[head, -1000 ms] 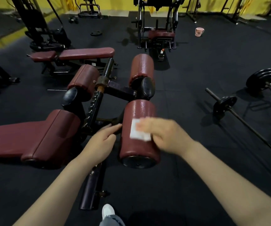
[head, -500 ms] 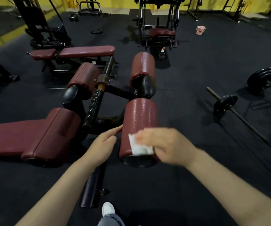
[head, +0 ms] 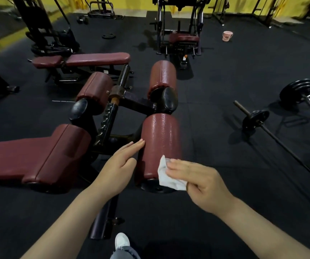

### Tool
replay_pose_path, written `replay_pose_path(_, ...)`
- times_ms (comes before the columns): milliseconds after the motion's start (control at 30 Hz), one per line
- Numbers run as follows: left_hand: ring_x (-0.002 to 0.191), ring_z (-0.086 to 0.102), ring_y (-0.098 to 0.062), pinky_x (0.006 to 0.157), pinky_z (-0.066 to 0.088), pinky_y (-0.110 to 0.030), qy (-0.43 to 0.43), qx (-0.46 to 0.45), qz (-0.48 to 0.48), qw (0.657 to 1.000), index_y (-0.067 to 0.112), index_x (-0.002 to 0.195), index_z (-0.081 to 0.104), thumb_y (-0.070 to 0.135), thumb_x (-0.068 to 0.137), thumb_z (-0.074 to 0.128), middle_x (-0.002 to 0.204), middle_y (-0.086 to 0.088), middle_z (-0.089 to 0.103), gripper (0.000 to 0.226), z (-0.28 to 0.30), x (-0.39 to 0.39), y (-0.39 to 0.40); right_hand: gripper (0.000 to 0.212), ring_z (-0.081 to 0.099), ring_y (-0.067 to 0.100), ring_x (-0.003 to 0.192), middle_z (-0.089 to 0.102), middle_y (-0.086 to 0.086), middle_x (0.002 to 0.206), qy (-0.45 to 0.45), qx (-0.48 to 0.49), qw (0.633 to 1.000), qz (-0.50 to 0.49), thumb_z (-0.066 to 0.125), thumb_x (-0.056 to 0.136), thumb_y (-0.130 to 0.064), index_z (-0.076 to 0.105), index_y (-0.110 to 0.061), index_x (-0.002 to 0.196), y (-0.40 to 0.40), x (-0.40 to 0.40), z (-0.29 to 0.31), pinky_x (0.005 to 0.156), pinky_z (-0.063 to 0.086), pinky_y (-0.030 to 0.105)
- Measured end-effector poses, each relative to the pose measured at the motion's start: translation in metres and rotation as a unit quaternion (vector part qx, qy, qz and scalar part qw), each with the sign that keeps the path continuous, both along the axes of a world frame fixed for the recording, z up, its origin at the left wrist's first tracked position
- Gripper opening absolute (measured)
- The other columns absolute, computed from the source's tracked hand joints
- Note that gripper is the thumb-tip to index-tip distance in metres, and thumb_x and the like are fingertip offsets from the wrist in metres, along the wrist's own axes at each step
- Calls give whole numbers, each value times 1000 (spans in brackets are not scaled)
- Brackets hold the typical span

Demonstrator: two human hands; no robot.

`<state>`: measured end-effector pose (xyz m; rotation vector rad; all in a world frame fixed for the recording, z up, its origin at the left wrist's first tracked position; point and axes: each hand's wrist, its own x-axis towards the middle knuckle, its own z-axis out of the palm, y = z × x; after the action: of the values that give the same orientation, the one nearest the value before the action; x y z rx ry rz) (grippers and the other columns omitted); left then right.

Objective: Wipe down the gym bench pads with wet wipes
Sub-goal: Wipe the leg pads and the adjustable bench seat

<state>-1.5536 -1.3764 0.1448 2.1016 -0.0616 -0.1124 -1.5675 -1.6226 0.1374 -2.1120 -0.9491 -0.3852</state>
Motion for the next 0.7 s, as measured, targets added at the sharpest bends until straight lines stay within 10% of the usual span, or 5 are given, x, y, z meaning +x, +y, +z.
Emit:
replay_pose_path(300, 133, 39, 12, 119, 26, -28, 62, -70, 30, 995, 35, 138, 55, 0, 92, 36, 139, 28, 52, 61, -12, -1, 9, 52, 59, 15, 122, 65, 0, 126, 68, -13, 981, -183, 44, 82, 12, 70, -12, 120, 18, 132, 6, 107, 44, 35)
replay_pose_path(567, 137, 34, 10, 117, 22, -19, 20, -35, 19, 999, 33, 138, 53, 1, 94, 41, 144, 25, 45, 56, 2, 6, 7, 54, 58, 16, 123, 65, 6, 126, -31, -23, 999, 37, 44, 74, 20, 72, -5, 113, 2, 1, -3, 104, 48, 36)
replay_pose_path(700, 138, 21, 19, 111, 16, -6, -39, 12, -39, 998, 35, 148, 39, 1, 95, 43, 150, 33, 28, 63, -1, -1, -9, 45, 61, 16, 118, 67, 4, 123, -95, -96, 990, -35, 46, 83, 8, 71, -7, 116, 8, 66, 3, 102, 48, 36)
